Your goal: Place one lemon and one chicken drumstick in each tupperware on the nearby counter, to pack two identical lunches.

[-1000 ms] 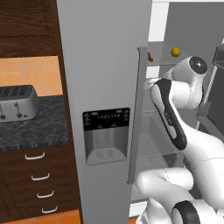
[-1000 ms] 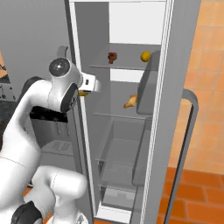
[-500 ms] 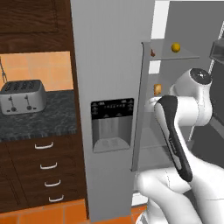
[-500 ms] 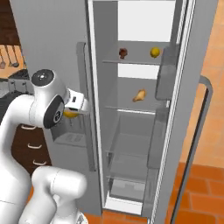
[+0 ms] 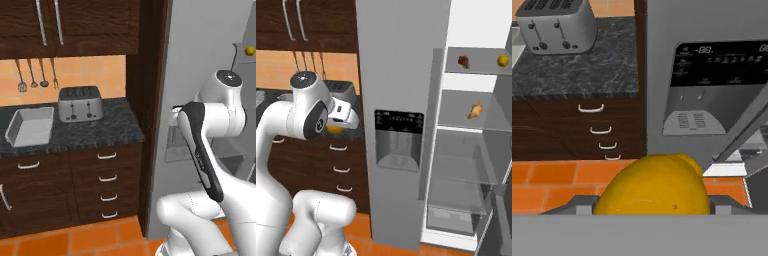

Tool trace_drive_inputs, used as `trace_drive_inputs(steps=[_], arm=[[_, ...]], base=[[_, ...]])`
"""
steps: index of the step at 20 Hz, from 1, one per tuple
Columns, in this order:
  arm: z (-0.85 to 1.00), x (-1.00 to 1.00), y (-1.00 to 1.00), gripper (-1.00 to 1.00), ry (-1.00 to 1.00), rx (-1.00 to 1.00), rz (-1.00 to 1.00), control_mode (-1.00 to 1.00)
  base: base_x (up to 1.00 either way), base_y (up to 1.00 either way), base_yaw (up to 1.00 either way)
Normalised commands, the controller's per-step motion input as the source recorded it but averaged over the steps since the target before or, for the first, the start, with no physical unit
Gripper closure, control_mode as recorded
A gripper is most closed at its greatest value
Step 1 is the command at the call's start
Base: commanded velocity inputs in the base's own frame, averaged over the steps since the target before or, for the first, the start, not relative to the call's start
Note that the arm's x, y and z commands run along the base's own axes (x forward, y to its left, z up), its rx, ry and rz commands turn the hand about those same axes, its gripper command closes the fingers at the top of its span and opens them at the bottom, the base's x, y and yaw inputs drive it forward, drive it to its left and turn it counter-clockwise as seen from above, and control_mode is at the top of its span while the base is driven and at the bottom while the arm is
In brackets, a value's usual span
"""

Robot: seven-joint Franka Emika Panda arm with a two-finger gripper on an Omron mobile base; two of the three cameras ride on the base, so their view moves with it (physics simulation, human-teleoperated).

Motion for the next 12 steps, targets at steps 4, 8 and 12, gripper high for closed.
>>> trace_drive_inputs(steps=[4, 8, 12], arm=[[0.0, 0.0, 0.0, 1.0, 0.0, 0.0, 0.0, 1.0], [0.0, 0.0, 0.0, 1.0, 0.0, 0.0, 0.0, 1.0], [0.0, 0.0, 0.0, 1.0, 0.0, 0.0, 0.0, 1.0]], base=[[0.0, 1.0, 0.0], [0.1, 1.0, 0.0], [0.4, 1.0, 0.0]])
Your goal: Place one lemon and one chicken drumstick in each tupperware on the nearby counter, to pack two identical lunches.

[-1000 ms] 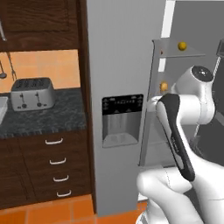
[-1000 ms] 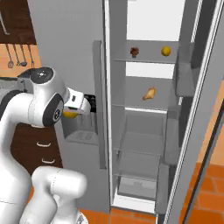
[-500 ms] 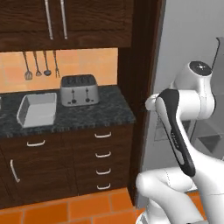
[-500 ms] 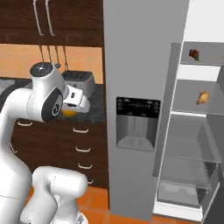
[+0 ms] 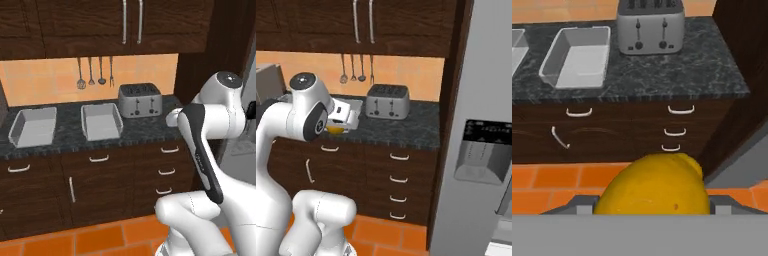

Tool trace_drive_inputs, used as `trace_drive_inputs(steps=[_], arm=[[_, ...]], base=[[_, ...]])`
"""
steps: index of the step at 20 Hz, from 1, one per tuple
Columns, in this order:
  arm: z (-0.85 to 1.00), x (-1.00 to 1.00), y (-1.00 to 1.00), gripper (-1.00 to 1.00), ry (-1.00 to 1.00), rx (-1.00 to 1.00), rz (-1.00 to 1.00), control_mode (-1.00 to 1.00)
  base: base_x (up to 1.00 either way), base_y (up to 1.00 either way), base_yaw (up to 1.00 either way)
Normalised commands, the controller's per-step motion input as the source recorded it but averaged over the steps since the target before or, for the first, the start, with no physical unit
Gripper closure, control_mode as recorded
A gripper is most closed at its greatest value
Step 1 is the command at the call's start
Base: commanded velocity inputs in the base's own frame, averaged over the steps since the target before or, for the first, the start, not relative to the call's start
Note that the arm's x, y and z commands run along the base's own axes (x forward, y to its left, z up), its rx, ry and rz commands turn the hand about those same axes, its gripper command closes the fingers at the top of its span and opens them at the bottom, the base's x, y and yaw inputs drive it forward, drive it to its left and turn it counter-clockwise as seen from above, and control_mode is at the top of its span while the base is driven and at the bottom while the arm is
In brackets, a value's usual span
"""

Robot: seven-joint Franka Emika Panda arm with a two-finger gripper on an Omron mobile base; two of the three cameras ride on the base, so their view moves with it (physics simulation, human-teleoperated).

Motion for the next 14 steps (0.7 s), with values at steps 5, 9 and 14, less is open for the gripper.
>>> trace_drive_inputs(steps=[5, 9, 14], arm=[[0.0, 0.0, 0.0, 1.0, 0.0, 0.0, 0.0, 1.0], [0.0, 0.0, 0.0, 1.0, 0.0, 0.0, 0.0, 1.0], [0.0, 0.0, 0.0, 1.0, 0.0, 0.0, 0.0, 1.0]], base=[[0.74, 1.0, 0.0], [0.96, 1.0, 0.0], [0.35, 1.0, 0.0]])
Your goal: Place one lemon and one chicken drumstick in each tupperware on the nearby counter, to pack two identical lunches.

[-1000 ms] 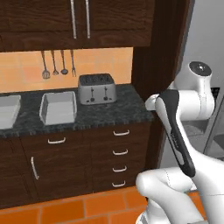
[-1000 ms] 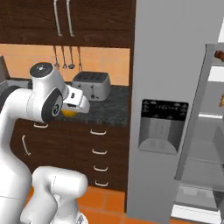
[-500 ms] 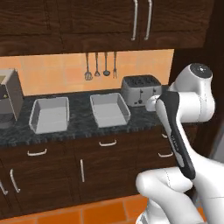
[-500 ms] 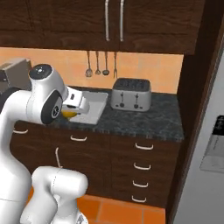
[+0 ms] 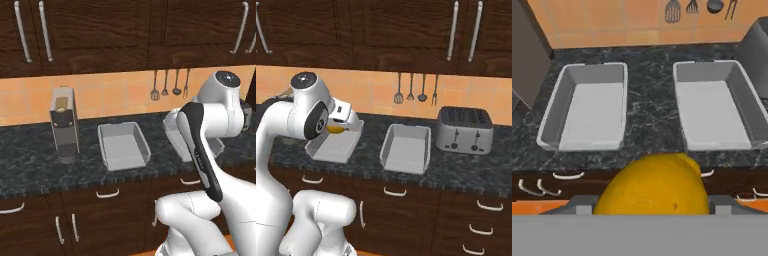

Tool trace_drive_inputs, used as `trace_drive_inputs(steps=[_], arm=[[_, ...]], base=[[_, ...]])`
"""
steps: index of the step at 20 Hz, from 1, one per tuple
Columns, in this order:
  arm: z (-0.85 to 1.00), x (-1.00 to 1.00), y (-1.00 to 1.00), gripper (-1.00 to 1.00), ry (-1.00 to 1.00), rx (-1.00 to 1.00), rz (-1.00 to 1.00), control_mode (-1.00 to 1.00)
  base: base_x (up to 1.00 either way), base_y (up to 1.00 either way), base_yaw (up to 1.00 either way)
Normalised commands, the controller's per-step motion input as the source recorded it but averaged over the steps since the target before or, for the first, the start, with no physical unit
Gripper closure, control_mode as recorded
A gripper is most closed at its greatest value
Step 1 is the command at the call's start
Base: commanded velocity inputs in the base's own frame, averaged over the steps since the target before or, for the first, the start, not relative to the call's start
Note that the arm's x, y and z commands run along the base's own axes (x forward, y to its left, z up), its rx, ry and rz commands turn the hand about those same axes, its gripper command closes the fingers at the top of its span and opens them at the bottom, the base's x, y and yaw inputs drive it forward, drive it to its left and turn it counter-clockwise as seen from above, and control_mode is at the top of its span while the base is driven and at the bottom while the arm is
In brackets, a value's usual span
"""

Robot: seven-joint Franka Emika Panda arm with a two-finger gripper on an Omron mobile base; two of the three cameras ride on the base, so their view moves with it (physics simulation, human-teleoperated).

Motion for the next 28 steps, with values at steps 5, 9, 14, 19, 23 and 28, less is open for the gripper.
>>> trace_drive_inputs(steps=[5, 9, 14, 19, 23, 28], arm=[[0.0, 0.0, 0.0, 1.0, 0.0, 0.0, 0.0, 1.0], [0.0, 0.0, 0.0, 1.0, 0.0, 0.0, 0.0, 1.0], [-0.17, 0.09, -0.05, 1.0, 0.0, 0.0, 0.01, -1.0], [-1.0, 0.73, -0.28, 1.0, 0.09, 0.0, 0.05, -1.0], [-0.87, 1.0, -0.44, 1.0, 0.17, 0.0, 0.03, -1.0], [-0.71, 1.0, -0.49, 1.0, 0.15, 0.0, 0.03, -1.0]], base=[[-0.04, 1.0, 0.0], [0.57, 0.65, 0.01], [0.37, -0.11, 0.05], [0.0, 0.0, 0.0], [0.0, 0.0, 0.0], [0.0, 0.0, 0.0]])
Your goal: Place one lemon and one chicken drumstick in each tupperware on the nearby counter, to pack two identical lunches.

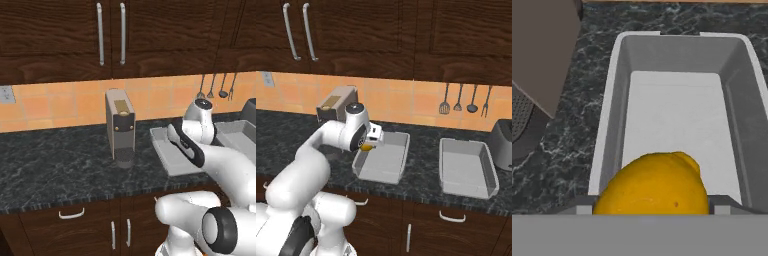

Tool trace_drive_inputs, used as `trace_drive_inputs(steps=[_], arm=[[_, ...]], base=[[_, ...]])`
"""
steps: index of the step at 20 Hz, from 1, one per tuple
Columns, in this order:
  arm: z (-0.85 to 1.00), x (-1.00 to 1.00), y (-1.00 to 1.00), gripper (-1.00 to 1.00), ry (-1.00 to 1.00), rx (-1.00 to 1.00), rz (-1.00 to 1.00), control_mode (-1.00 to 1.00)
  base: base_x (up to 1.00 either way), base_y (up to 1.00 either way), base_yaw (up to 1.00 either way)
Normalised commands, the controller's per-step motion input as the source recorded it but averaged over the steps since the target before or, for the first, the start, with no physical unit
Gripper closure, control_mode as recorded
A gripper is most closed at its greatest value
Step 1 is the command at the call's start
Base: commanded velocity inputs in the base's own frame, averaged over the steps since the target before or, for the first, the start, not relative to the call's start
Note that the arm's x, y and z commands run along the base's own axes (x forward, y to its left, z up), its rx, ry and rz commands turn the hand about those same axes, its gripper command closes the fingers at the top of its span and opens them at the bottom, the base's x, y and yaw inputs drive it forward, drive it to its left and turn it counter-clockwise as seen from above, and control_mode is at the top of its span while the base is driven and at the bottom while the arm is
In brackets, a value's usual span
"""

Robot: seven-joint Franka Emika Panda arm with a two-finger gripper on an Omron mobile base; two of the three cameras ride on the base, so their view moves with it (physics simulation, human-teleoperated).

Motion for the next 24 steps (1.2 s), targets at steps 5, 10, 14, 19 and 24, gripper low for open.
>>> trace_drive_inputs(steps=[5, 10, 14, 19, 24], arm=[[-0.55, 1.0, -0.16, 1.0, 0.12, 0.0, 0.01, -1.0], [-0.4, 0.98, -0.11, 1.0, 0.12, 0.0, 0.0, -1.0], [-0.37, 0.79, -0.29, 1.0, 0.05, 0.0, 0.06, -1.0], [-0.54, 0.47, -0.09, 1.0, 0.0, 0.0, 0.06, -1.0], [-0.52, 0.13, -0.1, 1.0, 0.05, 0.0, 0.02, -1.0]], base=[[0.0, 0.0, 0.0], [0.0, 0.0, 0.0], [0.0, 0.0, 0.0], [0.0, 0.0, 0.0], [0.0, 0.0, 0.0]])
